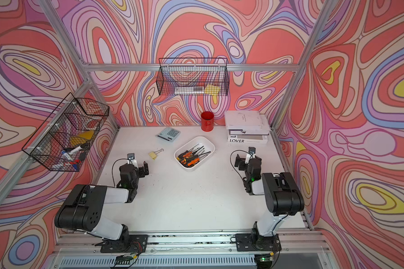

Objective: Take out the screwdriver from the storage box
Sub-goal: Pick up the storage box at the center of the board.

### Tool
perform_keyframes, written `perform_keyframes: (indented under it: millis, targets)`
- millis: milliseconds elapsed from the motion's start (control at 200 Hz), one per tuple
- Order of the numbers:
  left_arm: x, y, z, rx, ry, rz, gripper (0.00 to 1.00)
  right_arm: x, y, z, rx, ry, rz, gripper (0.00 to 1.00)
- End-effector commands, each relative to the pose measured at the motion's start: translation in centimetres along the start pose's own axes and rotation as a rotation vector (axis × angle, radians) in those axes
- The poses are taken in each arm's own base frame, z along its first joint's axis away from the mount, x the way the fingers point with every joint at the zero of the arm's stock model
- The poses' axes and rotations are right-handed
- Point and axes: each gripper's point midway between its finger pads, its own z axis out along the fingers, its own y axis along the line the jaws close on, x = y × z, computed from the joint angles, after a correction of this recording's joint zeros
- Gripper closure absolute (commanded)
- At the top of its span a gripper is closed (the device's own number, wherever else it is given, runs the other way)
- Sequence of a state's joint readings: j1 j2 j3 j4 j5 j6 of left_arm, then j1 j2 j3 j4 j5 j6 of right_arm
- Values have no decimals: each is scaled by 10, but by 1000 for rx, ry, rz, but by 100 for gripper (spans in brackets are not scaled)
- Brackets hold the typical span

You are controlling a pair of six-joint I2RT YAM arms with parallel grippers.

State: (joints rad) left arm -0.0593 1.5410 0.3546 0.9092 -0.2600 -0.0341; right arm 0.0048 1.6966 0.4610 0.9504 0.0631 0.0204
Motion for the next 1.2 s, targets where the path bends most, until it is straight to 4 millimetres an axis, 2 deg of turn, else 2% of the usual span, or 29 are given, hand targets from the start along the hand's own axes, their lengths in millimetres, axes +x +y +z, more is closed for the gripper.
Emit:
perform_keyframes:
  millis: [0,551,641,831,987,1102,1117,1137,1192]
  targets:
    - [-6,-1,2,5,-15,-10,1,-3,-2,2,4,-4,9,2]
    - [-6,-1,3,7,-11,-10,1,-3,-2,2,3,-4,9,2]
    - [-6,-2,3,11,-11,-9,1,-4,-2,1,6,-9,6,6]
    - [-11,-1,-1,10,-16,-4,1,-24,4,-4,-6,-6,-23,8]
    - [-39,-6,-16,27,-11,44,1,-48,12,-19,13,-31,-55,8]
    - [-81,-16,-35,69,-76,59,1,-67,34,-28,1,4,-98,8]
    - [-82,-17,-37,78,-67,60,1,-69,37,-29,1,9,-109,7]
    - [-100,-19,-40,90,-89,51,1,-72,42,-31,-1,13,-123,8]
    - [-118,-25,-50,132,-89,53,1,-78,54,-36,-10,30,-143,8]
